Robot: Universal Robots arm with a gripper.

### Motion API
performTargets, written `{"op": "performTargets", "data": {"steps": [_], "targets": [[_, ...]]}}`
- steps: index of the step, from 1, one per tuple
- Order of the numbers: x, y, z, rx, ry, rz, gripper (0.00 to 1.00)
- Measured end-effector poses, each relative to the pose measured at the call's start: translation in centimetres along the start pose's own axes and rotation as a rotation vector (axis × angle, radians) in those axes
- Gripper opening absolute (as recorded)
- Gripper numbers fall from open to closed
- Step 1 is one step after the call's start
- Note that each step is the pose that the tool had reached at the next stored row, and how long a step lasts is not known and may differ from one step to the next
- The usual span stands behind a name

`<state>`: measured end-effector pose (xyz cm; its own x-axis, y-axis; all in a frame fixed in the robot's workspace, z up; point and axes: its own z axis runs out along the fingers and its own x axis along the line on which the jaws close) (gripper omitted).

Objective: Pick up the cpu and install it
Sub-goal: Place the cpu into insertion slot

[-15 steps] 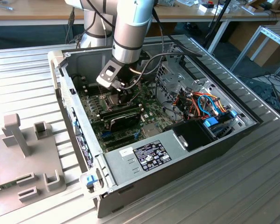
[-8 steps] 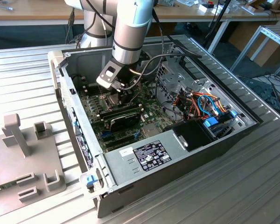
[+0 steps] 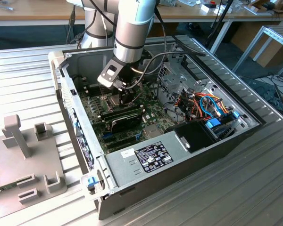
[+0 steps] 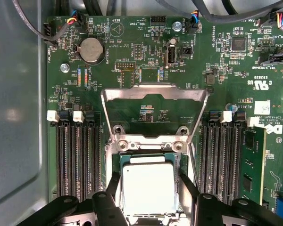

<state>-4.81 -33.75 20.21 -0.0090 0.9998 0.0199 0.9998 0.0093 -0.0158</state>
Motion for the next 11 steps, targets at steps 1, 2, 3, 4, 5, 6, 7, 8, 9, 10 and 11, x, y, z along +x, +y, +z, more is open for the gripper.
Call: {"op": "performTargets", "data": {"steps": [1, 2, 3, 4, 5, 6, 7, 8, 9, 10, 11], "targets": [[0.00, 0.00, 0.00, 0.0000, 0.0000, 0.000, 0.61], [0.00, -0.01, 0.00, 0.0000, -0.0001, 0.000, 0.61], [0.00, -0.01, 0.00, 0.0000, -0.0001, 0.000, 0.61], [0.00, -0.01, 0.00, 0.0000, -0.0001, 0.000, 0.61], [0.00, -0.01, 0.00, -0.0001, -0.0001, 0.000, 0.61], [0.00, -0.01, 0.00, -0.0001, -0.0001, 0.000, 0.61], [0.00, -0.01, -0.01, -0.0002, -0.0001, 0.000, 0.61], [0.00, -0.02, -0.01, 0.0001, -0.0004, -0.014, 0.61], [0.00, -0.02, -0.01, 0.0003, -0.0005, -0.021, 0.61], [0.00, -0.02, -0.01, 0.0003, -0.0005, -0.022, 0.61], [0.00, -0.02, -0.01, 0.0004, -0.0005, -0.023, 0.61]]}}
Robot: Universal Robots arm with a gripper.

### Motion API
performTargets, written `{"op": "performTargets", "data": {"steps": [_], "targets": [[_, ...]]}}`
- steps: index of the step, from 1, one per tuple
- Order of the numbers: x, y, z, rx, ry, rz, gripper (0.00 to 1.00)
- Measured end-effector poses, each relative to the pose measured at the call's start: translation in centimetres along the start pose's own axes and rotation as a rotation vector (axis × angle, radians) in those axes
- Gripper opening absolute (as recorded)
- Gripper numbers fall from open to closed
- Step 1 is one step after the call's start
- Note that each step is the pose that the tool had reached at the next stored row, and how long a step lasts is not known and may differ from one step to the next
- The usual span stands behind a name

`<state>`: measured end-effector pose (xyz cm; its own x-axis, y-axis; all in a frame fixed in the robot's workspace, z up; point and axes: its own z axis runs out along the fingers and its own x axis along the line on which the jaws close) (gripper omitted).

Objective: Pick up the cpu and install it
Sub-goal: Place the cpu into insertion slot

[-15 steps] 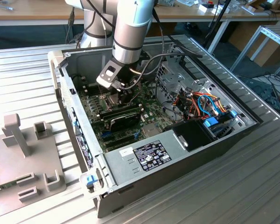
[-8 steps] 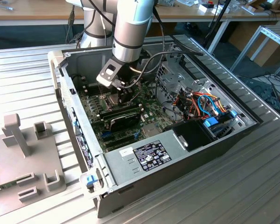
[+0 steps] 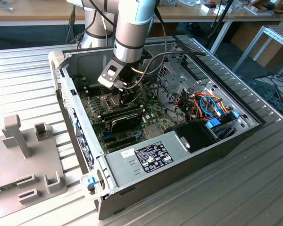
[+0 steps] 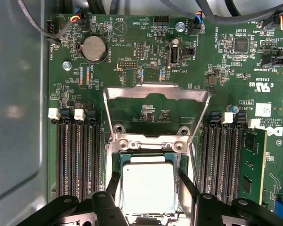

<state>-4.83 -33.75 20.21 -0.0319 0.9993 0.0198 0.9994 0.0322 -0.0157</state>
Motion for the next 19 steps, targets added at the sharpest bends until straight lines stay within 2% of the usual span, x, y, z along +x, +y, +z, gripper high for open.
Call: {"op": "performTargets", "data": {"steps": [5, 11, 12, 13, 18, 19], "targets": [[0.00, 0.00, 0.00, 0.0004, 0.0000, -0.021, 0.61], [0.00, 0.00, 0.01, 0.0004, 0.0000, -0.022, 0.61], [0.00, 0.00, 0.00, 0.0005, -0.0002, -0.022, 0.60], [0.00, 0.00, 0.00, 0.0005, -0.0001, -0.022, 0.53], [0.01, 0.00, -0.03, 0.0003, 0.0002, -0.023, 0.53], [0.01, 0.00, -0.24, 0.0003, 0.0000, -0.023, 0.53]]}}
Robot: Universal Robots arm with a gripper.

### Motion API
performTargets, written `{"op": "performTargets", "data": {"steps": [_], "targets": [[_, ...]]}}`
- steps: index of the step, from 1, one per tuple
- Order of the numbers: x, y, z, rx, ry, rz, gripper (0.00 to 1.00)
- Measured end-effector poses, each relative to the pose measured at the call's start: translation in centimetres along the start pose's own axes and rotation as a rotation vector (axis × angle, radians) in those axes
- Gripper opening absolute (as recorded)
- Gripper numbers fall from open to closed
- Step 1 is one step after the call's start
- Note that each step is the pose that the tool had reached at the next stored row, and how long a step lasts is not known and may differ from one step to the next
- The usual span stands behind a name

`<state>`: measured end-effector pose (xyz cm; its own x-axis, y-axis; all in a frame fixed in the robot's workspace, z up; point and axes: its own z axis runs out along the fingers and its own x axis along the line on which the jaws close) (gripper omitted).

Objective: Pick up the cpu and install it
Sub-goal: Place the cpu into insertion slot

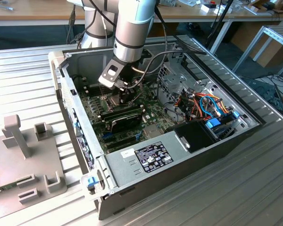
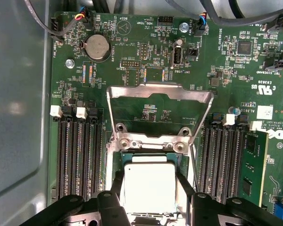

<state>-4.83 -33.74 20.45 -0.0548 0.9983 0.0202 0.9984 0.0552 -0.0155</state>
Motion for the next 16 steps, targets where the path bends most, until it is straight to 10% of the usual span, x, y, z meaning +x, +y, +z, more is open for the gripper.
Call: {"op": "performTargets", "data": {"steps": [16], "targets": [[0.01, -0.04, -0.15, -0.0022, 0.0010, 0.070, 0.53]]}}
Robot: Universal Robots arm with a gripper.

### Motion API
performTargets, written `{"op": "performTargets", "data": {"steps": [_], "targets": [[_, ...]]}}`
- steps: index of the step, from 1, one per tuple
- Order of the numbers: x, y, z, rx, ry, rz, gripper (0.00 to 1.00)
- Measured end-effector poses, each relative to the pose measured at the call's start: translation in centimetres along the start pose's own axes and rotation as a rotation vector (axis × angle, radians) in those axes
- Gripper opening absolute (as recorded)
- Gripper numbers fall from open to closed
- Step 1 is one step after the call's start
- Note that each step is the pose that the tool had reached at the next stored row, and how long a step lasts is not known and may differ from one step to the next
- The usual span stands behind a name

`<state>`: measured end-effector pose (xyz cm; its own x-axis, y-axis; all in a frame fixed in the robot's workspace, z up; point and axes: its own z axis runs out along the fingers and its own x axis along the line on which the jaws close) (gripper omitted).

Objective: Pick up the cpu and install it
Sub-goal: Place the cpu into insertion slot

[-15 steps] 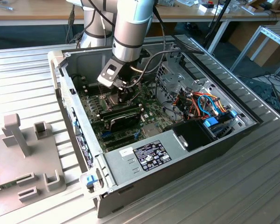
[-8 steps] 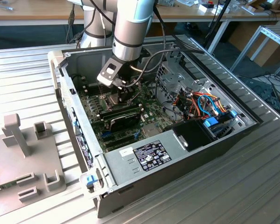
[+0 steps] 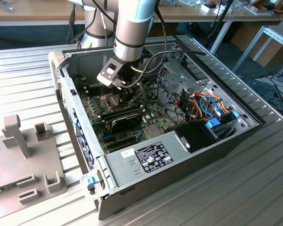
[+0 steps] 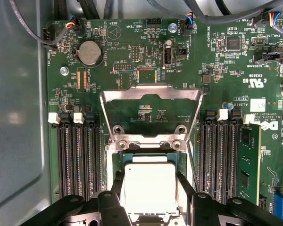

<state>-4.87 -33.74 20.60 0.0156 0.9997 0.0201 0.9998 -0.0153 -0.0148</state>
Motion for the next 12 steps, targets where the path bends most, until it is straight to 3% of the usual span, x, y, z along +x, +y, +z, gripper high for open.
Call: {"op": "performTargets", "data": {"steps": [12], "targets": [[-0.01, -0.18, 0.06, -0.0008, 0.0005, 0.000, 0.53]]}}
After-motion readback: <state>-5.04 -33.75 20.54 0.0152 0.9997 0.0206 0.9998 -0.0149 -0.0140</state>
